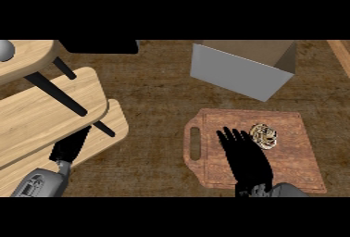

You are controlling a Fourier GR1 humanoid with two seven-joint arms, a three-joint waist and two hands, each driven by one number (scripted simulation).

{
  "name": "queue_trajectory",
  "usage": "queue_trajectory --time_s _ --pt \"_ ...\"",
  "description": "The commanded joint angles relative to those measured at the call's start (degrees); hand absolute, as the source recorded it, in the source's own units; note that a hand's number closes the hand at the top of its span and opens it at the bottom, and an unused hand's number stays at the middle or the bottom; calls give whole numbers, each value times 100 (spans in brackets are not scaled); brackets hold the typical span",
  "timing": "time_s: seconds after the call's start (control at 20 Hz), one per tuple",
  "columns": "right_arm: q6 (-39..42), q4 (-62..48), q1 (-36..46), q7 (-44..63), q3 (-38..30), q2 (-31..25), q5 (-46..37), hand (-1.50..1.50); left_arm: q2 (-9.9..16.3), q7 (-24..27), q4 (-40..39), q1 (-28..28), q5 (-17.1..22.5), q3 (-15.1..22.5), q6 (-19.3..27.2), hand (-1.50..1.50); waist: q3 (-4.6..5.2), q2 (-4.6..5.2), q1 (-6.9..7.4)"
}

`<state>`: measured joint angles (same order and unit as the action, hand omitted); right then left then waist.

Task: Pick the eggplant from the cutting board and place it in the cardboard box

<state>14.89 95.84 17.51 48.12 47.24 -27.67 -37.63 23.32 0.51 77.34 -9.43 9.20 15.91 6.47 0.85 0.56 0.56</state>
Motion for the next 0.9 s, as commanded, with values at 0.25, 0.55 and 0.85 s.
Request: queue_trajectory --time_s 0.25,0.55,0.85 --pt "-187 -591 -80 -224 138 117 -449 -150 -316 -43 469 -580 -153 330 -237 0 -91 -55 -92" --pt "-30 -783 149 -434 -22 195 -439 150 -279 -68 593 -524 -82 239 -340 0 -89 -63 -37" --pt "-548 -1033 142 -636 12 341 -889 150 -401 -188 539 -617 -119 246 -308 0 -92 -63 -66"
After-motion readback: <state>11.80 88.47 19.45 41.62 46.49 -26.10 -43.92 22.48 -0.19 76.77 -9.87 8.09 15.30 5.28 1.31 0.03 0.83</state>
